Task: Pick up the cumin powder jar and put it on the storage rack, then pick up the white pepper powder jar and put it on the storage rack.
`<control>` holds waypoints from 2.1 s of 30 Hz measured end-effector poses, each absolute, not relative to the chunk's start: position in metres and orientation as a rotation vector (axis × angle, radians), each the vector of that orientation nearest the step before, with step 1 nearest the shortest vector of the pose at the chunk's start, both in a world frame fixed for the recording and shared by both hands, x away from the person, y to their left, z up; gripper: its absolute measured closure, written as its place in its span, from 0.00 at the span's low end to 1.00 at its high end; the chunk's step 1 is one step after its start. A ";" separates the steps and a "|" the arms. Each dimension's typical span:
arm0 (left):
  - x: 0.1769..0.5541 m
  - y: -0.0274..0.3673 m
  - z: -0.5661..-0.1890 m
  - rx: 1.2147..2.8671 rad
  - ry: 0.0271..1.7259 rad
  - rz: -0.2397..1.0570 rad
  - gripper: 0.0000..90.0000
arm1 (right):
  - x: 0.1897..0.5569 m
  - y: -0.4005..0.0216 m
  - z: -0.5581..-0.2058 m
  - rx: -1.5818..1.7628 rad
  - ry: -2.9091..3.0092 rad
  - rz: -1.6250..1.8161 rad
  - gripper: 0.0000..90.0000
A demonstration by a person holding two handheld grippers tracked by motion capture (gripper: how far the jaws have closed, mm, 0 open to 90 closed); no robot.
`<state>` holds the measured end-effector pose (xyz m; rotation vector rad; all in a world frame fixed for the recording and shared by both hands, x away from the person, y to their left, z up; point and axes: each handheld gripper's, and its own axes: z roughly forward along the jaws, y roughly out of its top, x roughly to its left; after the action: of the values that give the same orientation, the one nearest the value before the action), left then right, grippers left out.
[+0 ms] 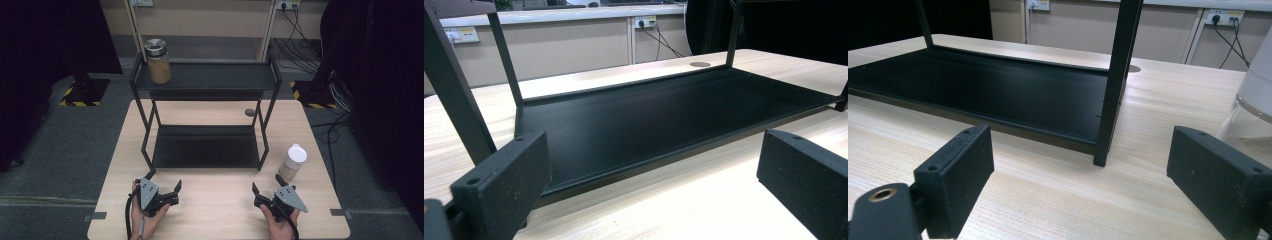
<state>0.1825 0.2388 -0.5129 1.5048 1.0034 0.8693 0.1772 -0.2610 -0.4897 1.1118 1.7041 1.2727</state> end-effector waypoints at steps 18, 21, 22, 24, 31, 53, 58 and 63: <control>0.183 0.240 -0.514 1.497 1.000 0.858 0.00 | 0.177 -0.262 -0.490 1.119 1.701 1.279 0.13; 0.182 0.240 -0.514 1.496 1.001 0.860 0.00 | 0.177 -0.262 -0.490 1.127 1.693 1.283 0.13; 0.182 0.240 -0.514 1.496 1.002 0.861 0.00 | 0.176 -0.262 -0.491 1.129 1.687 1.285 0.12; 0.182 0.239 -0.514 1.495 1.002 0.862 0.00 | 0.174 -0.263 -0.493 1.146 1.660 1.302 0.12; 0.183 0.240 -0.513 1.498 1.004 0.855 0.00 | 0.156 -0.268 -0.498 1.222 1.530 1.258 0.10; 0.183 0.241 -0.513 1.494 1.010 0.853 0.00 | 0.195 -0.281 -0.491 1.341 1.436 1.148 0.08; 0.183 0.241 -0.513 1.495 1.010 0.851 0.00 | 0.205 -0.282 -0.489 1.355 1.436 1.130 0.11; 0.183 0.241 -0.513 1.496 1.010 0.851 0.00 | 0.214 -0.281 -0.487 1.347 1.454 1.112 0.15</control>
<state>0.1831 0.2409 -0.5130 1.4963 1.0097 0.8507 0.2137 -0.2814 -0.4874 1.3472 1.4543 1.1122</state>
